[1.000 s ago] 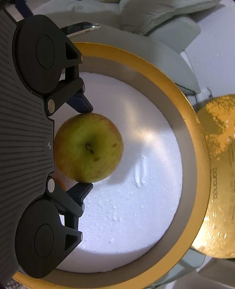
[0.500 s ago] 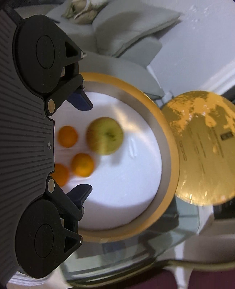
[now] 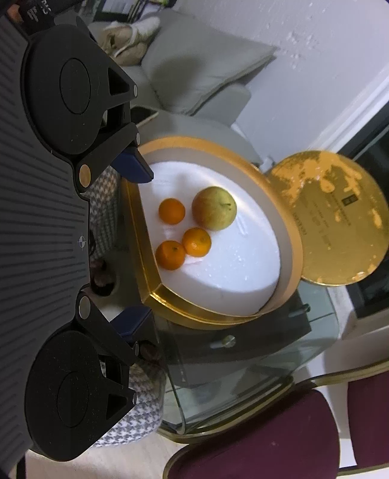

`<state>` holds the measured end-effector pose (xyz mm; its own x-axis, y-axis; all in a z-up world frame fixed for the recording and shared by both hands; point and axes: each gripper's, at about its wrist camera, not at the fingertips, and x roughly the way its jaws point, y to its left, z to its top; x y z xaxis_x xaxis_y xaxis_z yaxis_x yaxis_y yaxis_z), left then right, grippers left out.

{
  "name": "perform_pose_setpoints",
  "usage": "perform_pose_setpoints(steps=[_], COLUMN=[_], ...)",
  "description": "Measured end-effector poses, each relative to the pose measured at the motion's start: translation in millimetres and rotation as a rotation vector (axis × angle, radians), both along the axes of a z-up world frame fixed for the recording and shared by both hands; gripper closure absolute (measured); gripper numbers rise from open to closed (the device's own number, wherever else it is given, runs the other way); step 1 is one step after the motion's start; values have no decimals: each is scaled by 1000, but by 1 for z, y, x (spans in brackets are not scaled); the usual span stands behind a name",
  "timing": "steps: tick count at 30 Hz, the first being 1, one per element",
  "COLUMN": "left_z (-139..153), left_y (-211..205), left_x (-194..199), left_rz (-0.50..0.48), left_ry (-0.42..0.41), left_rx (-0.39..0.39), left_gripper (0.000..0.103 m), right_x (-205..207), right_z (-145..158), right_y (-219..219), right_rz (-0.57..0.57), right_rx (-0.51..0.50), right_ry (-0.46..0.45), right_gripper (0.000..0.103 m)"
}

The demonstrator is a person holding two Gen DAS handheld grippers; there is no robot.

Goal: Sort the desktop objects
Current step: 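Carry the apple into the foam-lined box and open the right tool, then withdraw the right tool from the box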

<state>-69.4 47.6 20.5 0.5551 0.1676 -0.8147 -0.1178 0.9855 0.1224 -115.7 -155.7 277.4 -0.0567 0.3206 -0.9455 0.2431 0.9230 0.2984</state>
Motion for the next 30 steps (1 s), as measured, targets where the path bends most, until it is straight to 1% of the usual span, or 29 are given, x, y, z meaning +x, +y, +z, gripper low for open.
perform_pose_setpoints(steps=[6,11,13,19,23,26,30], left_z=[12,25,29,37,41,41,38], left_y=[-21,-32,-36,-45,-47,-43,-32], left_x=[-6,-8,-7,-1,1,1,2], left_rz=[-14,-35,-41,-51,-57,-55,-21], left_ry=[-25,-66,-70,-84,-88,-91,-77], left_rx=[64,88,80,95,98,95,90], left_gripper=[1,1,1,1,1,1,1], right_x=[-5,-7,-7,-5,-1,2,7], right_z=[22,34,39,54,62,68,72], right_y=[-16,-26,-29,-41,-44,-44,-40], right_rz=[-33,-40,-38,-61,-55,-39,-19], right_rx=[46,61,55,60,43,32,19], right_ry=[-77,-124,-138,-186,-214,-234,-247], right_gripper=[11,10,10,9,9,9,8])
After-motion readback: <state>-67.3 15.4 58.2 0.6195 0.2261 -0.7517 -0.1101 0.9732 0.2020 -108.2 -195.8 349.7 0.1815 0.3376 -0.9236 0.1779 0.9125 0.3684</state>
